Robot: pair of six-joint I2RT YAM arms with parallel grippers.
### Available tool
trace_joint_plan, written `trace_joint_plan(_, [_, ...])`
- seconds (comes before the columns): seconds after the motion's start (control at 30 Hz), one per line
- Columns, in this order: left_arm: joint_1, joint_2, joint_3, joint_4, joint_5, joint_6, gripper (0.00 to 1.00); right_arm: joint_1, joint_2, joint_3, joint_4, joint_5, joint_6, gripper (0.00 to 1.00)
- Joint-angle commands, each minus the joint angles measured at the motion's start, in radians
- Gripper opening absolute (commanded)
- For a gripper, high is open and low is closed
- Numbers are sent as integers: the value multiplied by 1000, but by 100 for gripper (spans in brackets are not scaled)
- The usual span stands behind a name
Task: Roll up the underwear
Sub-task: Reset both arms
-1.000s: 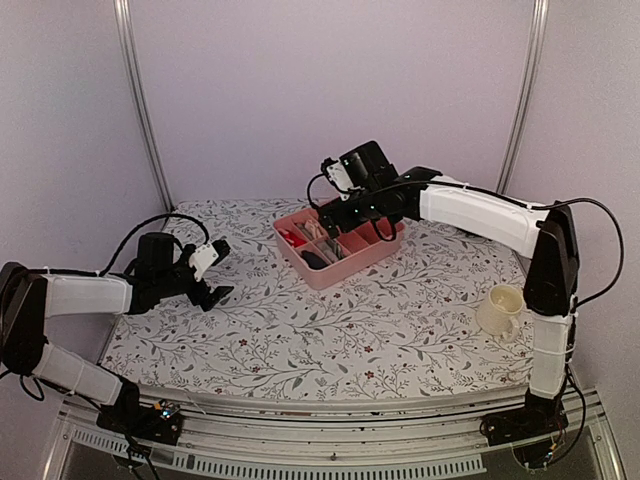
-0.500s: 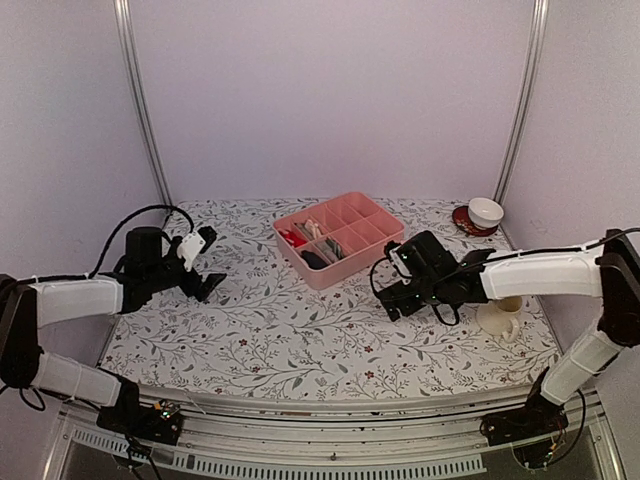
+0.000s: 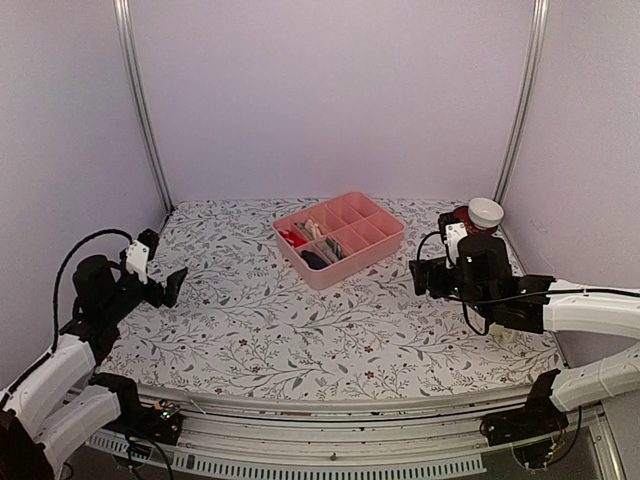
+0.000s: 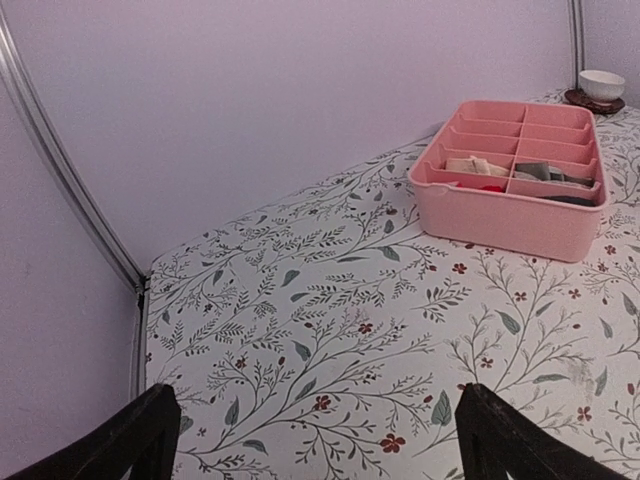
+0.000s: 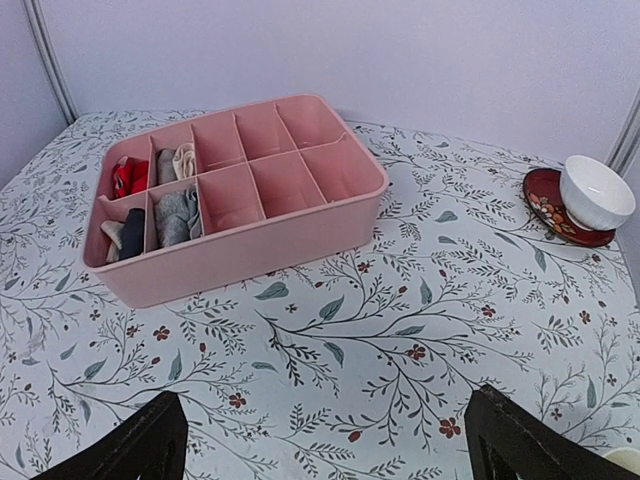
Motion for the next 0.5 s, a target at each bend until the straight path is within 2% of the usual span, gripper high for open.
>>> trace_joint_plan(0.0, [10,-109,-111,5,81,-30,98,6,41,-2,66,97,-3,99])
trace_joint_plan(0.3, [9,-159,-162,85,36,-28,99,7,13,-62,157,127,-63,99])
trace_joint_plan(0.47, [9,-167,-203,142,71,1,99,6,-34,-98,194,126,-90,99])
